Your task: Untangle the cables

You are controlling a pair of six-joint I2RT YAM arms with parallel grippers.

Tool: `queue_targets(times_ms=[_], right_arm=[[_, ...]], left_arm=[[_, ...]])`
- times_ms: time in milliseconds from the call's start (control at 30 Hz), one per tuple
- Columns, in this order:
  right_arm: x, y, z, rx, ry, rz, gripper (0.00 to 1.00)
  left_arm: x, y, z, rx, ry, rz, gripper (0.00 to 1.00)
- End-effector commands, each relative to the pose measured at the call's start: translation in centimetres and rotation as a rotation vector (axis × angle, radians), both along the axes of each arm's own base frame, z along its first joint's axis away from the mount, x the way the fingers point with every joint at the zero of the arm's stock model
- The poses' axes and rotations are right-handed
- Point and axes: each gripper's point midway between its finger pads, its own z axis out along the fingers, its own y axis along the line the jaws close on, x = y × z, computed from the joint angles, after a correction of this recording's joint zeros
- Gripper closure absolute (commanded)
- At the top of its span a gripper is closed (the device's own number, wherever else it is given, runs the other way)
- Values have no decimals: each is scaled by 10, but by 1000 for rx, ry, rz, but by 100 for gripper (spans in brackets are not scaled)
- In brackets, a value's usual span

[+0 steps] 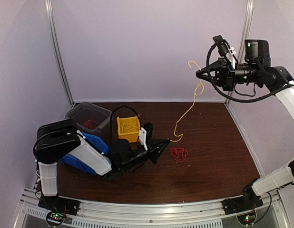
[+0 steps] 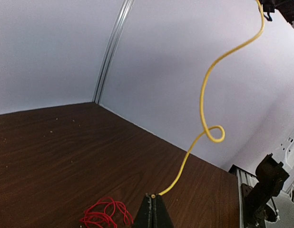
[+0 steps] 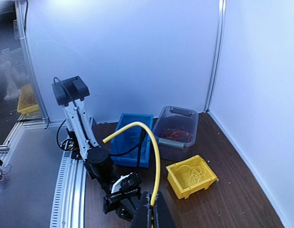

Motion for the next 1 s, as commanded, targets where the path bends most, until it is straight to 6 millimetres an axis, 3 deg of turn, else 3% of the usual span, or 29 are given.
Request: queue_targets(times_ms=[0, 133, 200, 400, 533, 767, 967], right_arm=[[34, -26, 45, 72, -115, -188, 100], [56, -50, 66, 122, -153, -303, 100], [67, -62, 66, 124, -156, -352, 100], [105, -118, 50, 145, -113, -572, 100], [115, -152, 37, 194, -62, -649, 100], [124, -167, 0, 153, -37, -702, 100], [137, -180, -58, 61, 28, -794, 100]], left_arm=[[-3, 13, -14, 85, 122, 2, 100], [-7, 41, -21, 137, 192, 58, 100], [-8, 59, -20, 159, 212, 98, 100], [-7, 121, -17, 295, 236, 275, 100], [-9, 166, 9, 316, 208, 387, 100], [-11, 231, 51, 301, 156, 564, 100], [-7, 268, 87, 313, 96, 711, 100]])
